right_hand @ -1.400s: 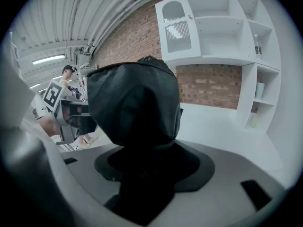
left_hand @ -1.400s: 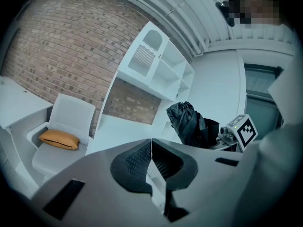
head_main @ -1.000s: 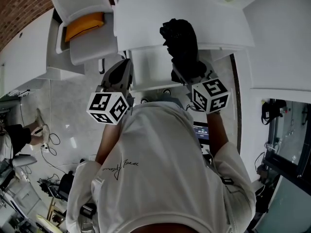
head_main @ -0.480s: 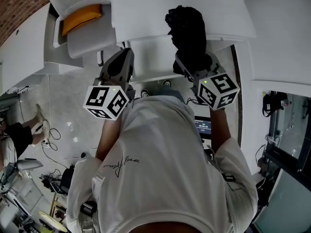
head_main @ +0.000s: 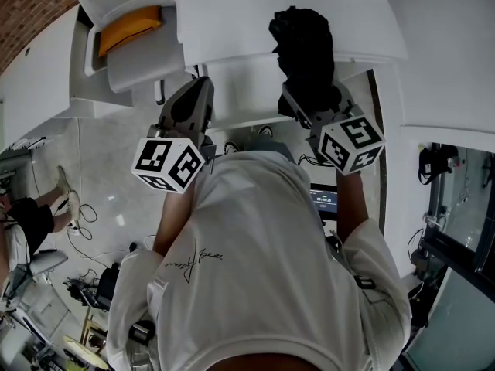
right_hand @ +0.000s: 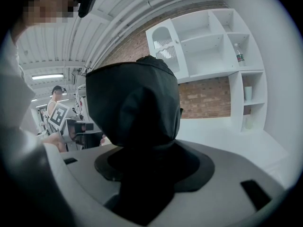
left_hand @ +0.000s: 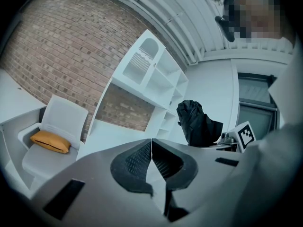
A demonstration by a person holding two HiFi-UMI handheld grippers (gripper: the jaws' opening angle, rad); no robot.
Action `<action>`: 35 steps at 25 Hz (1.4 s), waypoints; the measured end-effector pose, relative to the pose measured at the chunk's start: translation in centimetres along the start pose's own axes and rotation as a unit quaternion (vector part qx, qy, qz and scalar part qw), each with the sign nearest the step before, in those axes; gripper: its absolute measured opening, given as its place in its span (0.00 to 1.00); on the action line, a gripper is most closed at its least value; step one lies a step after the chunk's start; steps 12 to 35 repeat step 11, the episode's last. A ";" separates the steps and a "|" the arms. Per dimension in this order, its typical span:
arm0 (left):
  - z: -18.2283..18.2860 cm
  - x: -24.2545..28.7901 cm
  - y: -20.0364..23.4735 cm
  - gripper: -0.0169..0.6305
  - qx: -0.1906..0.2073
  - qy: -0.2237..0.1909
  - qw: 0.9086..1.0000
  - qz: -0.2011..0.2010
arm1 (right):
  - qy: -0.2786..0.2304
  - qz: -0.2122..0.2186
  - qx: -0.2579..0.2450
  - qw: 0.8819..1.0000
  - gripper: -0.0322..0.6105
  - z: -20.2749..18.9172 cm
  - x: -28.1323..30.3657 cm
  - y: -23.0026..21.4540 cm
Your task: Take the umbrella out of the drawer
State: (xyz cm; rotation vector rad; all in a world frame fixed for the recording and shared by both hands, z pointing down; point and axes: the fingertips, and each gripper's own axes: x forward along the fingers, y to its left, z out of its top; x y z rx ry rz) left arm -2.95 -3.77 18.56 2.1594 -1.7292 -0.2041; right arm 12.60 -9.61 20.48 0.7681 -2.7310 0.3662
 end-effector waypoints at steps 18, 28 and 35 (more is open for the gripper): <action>-0.5 -0.3 -0.4 0.05 -0.003 0.000 1.000 -0.005 | -0.005 -0.008 0.008 1.000 0.43 -0.4 -0.8 0.0; -0.5 -0.3 -0.4 0.05 -0.003 0.000 1.000 -0.005 | -0.005 -0.008 0.008 1.000 0.43 -0.4 -0.8 0.0; -0.5 -0.3 -0.4 0.05 -0.003 0.000 1.000 -0.005 | -0.005 -0.008 0.008 1.000 0.43 -0.4 -0.8 0.0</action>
